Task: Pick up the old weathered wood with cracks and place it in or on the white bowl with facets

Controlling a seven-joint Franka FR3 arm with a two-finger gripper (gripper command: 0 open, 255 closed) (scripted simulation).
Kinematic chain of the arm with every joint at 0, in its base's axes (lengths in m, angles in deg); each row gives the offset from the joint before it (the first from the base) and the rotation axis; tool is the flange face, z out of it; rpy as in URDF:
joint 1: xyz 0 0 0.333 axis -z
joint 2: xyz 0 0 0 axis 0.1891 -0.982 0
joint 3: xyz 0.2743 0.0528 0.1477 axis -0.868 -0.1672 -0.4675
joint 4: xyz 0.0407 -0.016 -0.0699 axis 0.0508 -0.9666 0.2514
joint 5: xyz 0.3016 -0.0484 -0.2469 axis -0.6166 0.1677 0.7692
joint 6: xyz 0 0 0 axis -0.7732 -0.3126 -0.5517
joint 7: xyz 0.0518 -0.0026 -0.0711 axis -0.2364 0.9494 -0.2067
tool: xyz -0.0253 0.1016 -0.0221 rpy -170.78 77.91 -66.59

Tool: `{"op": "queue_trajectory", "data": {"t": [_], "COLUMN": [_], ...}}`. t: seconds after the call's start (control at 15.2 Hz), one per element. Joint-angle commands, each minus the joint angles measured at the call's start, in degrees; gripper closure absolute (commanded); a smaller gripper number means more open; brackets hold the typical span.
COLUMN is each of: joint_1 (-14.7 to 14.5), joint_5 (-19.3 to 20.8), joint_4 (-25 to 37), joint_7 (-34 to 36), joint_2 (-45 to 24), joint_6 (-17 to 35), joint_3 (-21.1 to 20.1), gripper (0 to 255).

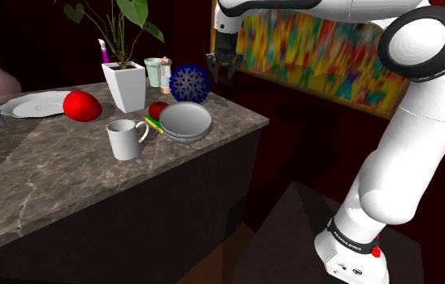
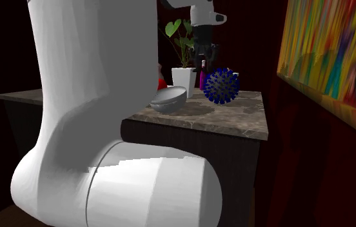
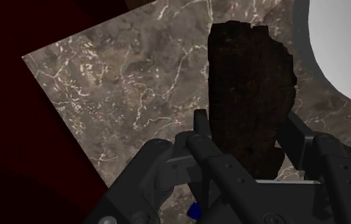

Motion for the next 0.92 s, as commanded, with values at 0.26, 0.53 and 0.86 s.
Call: {"op": "queue_trajectory", "data": {"t": [0.26, 0.53, 0.86], "joint_1": [-4.2, -7.1, -9.2], "joint_5": [0.5, 1.1, 1.5], "joint_4": [4.7, 9.5, 11.4], "joint_7": [8.0, 13.0, 16.3], "joint_2": [-3.5, -6.9, -9.3], "joint_6": [-1.7, -3.5, -3.2], "joint_3": [-3.8, -6.0, -7.3], "gripper": [255, 255, 255]}}
